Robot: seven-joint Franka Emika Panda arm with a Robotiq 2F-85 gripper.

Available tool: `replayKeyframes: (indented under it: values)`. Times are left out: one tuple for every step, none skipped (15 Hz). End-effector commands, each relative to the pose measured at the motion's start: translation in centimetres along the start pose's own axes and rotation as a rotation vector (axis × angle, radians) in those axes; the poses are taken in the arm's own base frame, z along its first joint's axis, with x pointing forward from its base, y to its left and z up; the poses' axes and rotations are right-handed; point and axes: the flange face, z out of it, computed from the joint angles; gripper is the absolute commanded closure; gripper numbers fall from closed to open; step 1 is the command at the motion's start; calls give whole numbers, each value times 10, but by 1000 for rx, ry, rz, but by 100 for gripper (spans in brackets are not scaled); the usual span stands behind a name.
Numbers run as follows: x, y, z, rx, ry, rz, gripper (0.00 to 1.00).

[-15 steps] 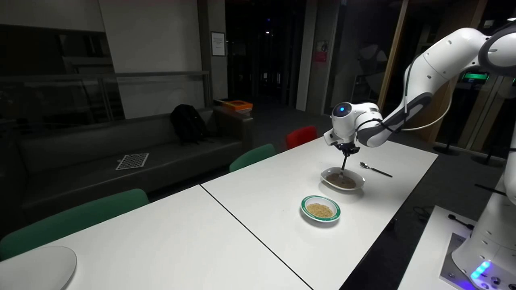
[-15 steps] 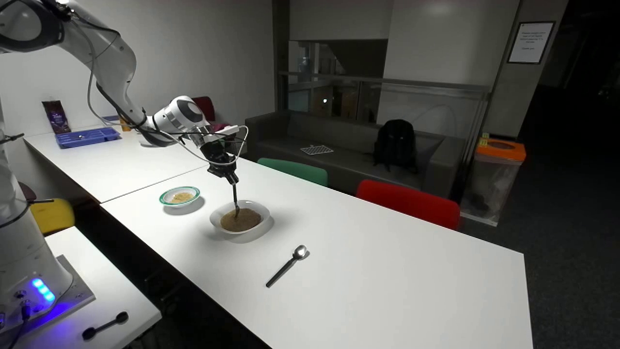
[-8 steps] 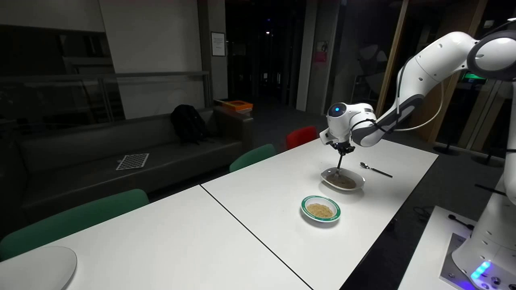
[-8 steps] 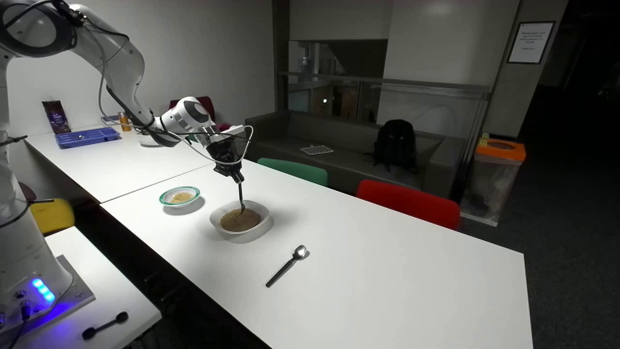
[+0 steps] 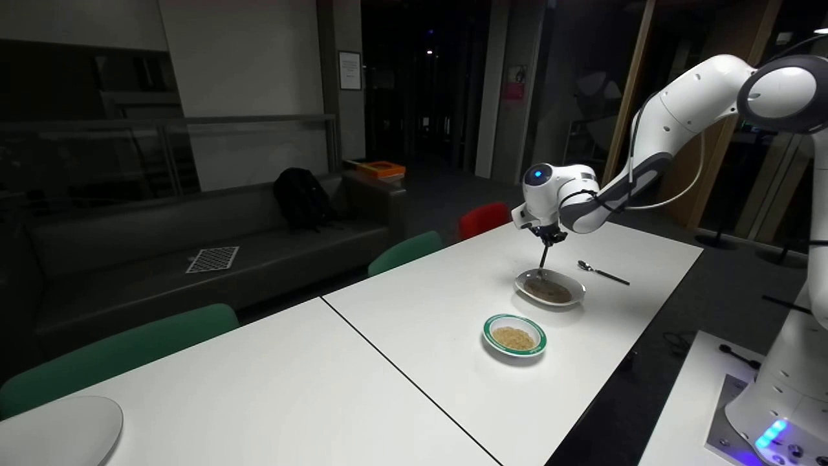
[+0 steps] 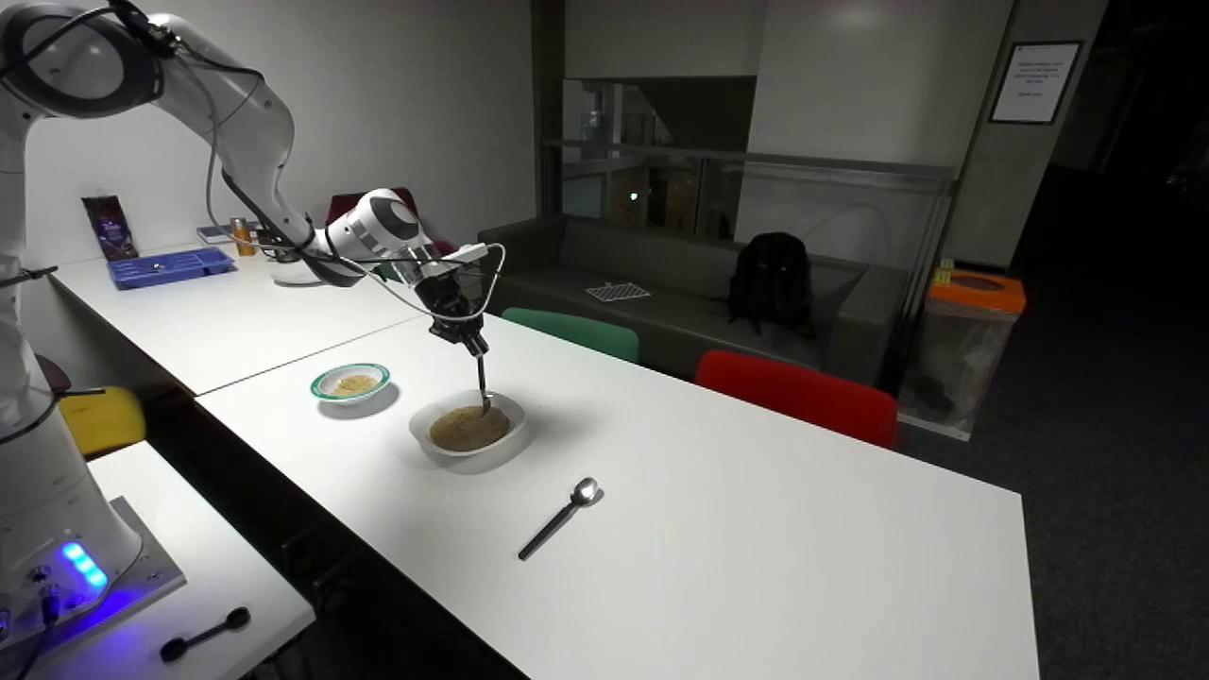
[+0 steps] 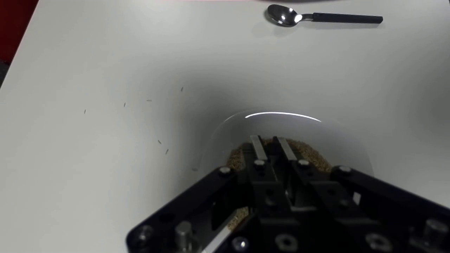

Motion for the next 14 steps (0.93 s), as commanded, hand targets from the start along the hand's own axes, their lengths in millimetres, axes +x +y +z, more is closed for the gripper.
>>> replayKeyframes:
  values:
    - [-15,2,5,9,-21,49,97]
    - [-18,1,7,13,-23,57,97]
    - [-20,-1,8,15,-26,64,97]
    - [-23,-2,10,20,-28,72,97]
    - [-25,-4,12,23,-29,79,97]
    - [-27,-5,13,26,-30,88,97]
    - [-29,-7,15,29,-30,96,97]
    - [-31,-9,16,31,-30,102,97]
    - [-32,-10,17,34,-30,108,97]
    - [-33,-12,19,37,-32,114,97]
    - [-35,-14,20,41,-34,122,97]
    - [-36,-15,21,43,-34,128,97]
    - [-38,-17,22,46,-34,136,97]
    - [-39,-20,23,49,-33,143,97]
